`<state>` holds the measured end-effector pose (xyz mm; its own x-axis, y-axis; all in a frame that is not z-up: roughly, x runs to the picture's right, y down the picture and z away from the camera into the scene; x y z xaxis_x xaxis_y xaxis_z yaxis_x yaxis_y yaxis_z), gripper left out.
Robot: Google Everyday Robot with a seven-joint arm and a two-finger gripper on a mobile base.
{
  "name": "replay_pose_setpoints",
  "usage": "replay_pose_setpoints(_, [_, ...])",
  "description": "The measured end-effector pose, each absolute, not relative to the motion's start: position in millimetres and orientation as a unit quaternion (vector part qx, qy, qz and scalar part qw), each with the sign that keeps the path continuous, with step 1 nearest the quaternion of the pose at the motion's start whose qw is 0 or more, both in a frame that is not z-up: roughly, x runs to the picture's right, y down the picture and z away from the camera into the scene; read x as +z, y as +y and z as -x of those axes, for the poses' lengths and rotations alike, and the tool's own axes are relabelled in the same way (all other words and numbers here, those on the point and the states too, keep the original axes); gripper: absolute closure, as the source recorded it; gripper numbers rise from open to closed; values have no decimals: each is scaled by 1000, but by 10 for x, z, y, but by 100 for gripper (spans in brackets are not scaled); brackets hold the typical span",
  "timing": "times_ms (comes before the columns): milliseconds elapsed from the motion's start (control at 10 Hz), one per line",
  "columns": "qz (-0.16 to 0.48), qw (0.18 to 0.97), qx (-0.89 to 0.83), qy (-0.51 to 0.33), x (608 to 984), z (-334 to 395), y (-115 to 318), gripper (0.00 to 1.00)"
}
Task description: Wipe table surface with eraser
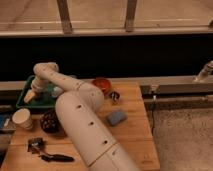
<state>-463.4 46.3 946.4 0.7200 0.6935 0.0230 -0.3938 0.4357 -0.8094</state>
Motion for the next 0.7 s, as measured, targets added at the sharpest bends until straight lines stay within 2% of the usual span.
replay_pose_setpoints(400, [422, 826, 329, -176, 9497, 4647, 510, 20])
replay_pose_setpoints(500, [422, 826, 329, -176, 9494, 4641, 508, 23])
replay_pose_setpoints(700, [422, 827, 328, -175, 9490, 4638, 513, 45])
